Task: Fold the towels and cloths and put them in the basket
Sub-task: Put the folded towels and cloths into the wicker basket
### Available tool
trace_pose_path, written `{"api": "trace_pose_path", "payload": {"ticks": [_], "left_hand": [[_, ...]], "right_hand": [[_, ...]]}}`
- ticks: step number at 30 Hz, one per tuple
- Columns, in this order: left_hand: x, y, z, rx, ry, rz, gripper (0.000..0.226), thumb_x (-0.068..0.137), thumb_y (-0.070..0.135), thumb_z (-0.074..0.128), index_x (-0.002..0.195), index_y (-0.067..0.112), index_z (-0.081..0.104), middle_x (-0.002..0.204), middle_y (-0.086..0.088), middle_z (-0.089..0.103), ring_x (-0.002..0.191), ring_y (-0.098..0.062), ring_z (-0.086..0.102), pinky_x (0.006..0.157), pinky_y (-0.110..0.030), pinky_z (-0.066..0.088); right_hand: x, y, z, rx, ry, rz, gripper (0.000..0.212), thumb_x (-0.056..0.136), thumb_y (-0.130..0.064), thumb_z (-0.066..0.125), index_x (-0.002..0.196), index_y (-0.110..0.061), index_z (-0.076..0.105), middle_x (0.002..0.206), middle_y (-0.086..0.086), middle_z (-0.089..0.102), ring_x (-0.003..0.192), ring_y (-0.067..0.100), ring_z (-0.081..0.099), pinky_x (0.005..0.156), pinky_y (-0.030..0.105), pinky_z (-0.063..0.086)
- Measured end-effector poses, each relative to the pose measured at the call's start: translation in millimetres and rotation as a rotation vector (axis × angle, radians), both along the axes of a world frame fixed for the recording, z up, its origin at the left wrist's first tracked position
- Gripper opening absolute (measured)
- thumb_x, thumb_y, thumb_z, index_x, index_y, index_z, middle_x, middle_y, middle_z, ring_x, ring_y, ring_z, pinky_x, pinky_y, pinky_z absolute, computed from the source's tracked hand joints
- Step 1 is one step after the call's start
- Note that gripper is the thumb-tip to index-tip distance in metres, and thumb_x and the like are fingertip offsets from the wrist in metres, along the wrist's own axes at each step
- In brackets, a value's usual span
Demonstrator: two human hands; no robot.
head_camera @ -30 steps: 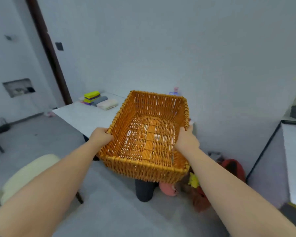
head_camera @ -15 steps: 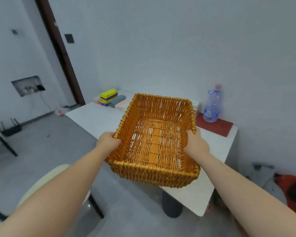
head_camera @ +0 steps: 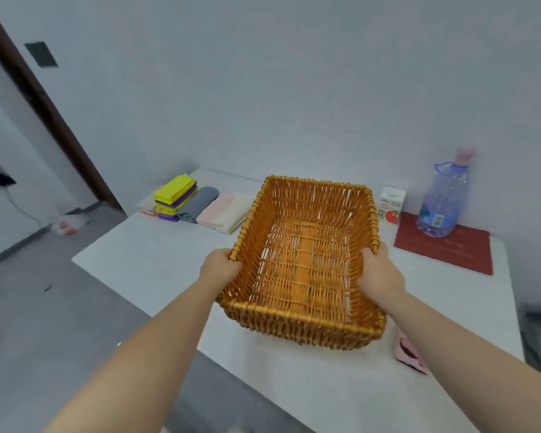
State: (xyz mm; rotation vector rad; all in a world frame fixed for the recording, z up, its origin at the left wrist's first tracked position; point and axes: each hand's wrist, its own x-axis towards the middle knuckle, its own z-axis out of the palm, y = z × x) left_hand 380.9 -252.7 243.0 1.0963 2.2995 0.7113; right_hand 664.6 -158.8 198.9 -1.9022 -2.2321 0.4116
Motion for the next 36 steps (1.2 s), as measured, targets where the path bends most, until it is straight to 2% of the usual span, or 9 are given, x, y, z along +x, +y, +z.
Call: {"api": "trace_pose_path", "payload": {"ticks": [7,16,21,24,26,29,31,33,36], "left_hand": [[-88,113,-45,0.002,0.011,-0.188,0.013,0.078,0.011,0.054,0.081,0.007,0.066,0.073,-0.008,0.064,0.074,-0.028,0.062,0.066,-0.034,0.049],[-166,193,-80,-0.073,0.051,-0.391,0.007,0.083,0.011,0.051,0.085,0.016,0.054,0.08,0.0,0.056,0.077,-0.024,0.053,0.067,-0.03,0.04],[-171,200,-86,-0.037,0.08,-0.441,0.005,0.086,0.014,0.051,0.089,0.017,0.049,0.081,0.001,0.054,0.076,-0.022,0.051,0.065,-0.028,0.037],[-173,201,-87,-0.067,0.058,-0.424,0.005,0.086,0.019,0.051,0.091,0.02,0.051,0.083,0.003,0.056,0.077,-0.02,0.052,0.068,-0.028,0.038],[-179,203,-88,-0.104,-0.019,-0.453,0.011,0.088,0.026,0.052,0.097,0.022,0.054,0.089,0.004,0.059,0.083,-0.019,0.055,0.074,-0.03,0.043],[-194,200,-82,-0.102,-0.279,-0.488,0.026,0.093,0.032,0.051,0.116,0.02,0.057,0.105,0.002,0.064,0.093,-0.016,0.061,0.086,-0.032,0.049],[-211,196,-80,-0.095,-0.353,-0.48,0.033,0.095,0.032,0.05,0.123,0.016,0.056,0.111,-0.002,0.064,0.093,-0.016,0.062,0.083,-0.029,0.049],[-231,195,-80,-0.096,-0.335,-0.511,0.033,0.097,0.028,0.049,0.124,0.013,0.057,0.116,-0.004,0.064,0.094,-0.015,0.064,0.08,-0.026,0.047],[-270,201,-83,-0.037,-0.171,-0.601,0.025,0.094,0.015,0.05,0.116,0.013,0.063,0.116,-0.002,0.065,0.1,-0.015,0.063,0.084,-0.02,0.044]], "right_hand": [[-79,70,-40,-0.029,-0.005,-0.172,0.036,0.08,-0.021,0.062,0.113,-0.016,0.047,0.144,0.013,0.021,0.092,0.03,0.058,0.072,0.036,0.048],[-155,116,-51,-0.048,-0.043,-0.295,0.045,0.078,-0.031,0.065,0.114,-0.018,0.042,0.141,0.011,0.02,0.084,0.031,0.059,0.067,0.039,0.05],[-163,119,-47,-0.094,-0.103,-0.333,0.066,0.079,-0.036,0.066,0.132,-0.018,0.031,0.15,0.012,0.011,0.103,0.034,0.055,0.081,0.042,0.05],[-174,115,-45,-0.063,-0.376,-0.326,0.061,0.085,-0.032,0.059,0.137,-0.017,0.031,0.156,0.018,0.0,0.135,0.037,0.027,0.109,0.05,0.029],[-192,113,-43,-0.047,-0.442,-0.274,0.059,0.086,-0.029,0.055,0.139,-0.017,0.032,0.157,0.018,-0.004,0.144,0.038,0.003,0.115,0.053,0.01],[-238,116,-37,-0.039,-0.331,-0.16,0.057,0.087,-0.021,0.054,0.14,-0.014,0.035,0.158,0.016,-0.003,0.146,0.034,-0.002,0.118,0.052,0.006],[-275,115,-30,-0.052,-0.227,-0.105,0.057,0.089,-0.017,0.054,0.143,-0.014,0.033,0.159,0.014,-0.001,0.146,0.031,-0.001,0.119,0.048,0.007],[-310,115,-21,-0.036,-0.125,-0.053,0.057,0.092,-0.016,0.051,0.145,-0.014,0.03,0.159,0.011,0.001,0.147,0.028,0.0,0.12,0.044,0.006],[-359,119,-11,0.056,-0.032,0.003,0.056,0.091,-0.008,0.046,0.144,-0.014,0.033,0.159,0.009,0.008,0.146,0.025,0.003,0.12,0.039,0.006]]}}
